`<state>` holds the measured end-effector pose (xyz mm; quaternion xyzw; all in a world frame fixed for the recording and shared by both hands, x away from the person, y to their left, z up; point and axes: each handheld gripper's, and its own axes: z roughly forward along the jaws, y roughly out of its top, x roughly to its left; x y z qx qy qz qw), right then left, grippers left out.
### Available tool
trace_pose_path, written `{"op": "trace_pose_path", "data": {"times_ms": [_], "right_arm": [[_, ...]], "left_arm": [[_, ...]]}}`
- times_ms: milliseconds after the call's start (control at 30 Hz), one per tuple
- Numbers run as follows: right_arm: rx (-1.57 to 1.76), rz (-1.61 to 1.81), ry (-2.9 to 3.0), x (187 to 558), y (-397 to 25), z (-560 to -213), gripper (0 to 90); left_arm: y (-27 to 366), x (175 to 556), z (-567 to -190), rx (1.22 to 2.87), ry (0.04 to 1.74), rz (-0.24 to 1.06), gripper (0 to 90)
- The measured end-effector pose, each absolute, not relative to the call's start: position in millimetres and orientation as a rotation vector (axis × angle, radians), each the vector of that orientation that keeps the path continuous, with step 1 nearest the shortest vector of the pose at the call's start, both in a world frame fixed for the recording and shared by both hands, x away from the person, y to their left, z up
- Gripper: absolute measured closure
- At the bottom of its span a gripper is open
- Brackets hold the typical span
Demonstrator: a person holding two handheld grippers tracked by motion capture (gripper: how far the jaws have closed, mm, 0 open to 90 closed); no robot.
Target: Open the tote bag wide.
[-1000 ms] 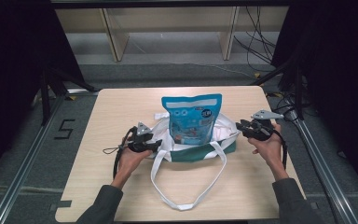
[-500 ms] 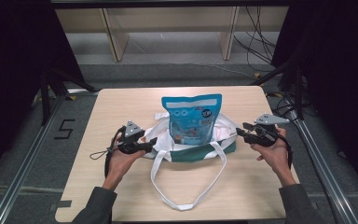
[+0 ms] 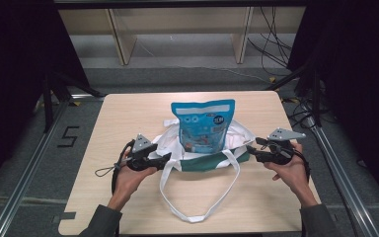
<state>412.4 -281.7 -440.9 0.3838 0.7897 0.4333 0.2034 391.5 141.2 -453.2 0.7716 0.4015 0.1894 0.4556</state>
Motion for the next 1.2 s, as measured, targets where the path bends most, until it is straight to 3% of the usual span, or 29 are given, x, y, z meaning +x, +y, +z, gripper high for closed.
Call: {"op": "trace_pose_path", "data": {"times_ms": [633,1200], "right_arm": [[1.022,1.194,2.281,393.5,-271.0,-443.7,42.2],[0.986,1.149,2.319,373.4,-265.2,-454.1,38.7]], "left_arm": [[139.8,361.3,-459.0,1.931,0.935,0.446,31.4],[142.4,342.8,-466.7,1.932,0.901,0.448,22.2]]}}
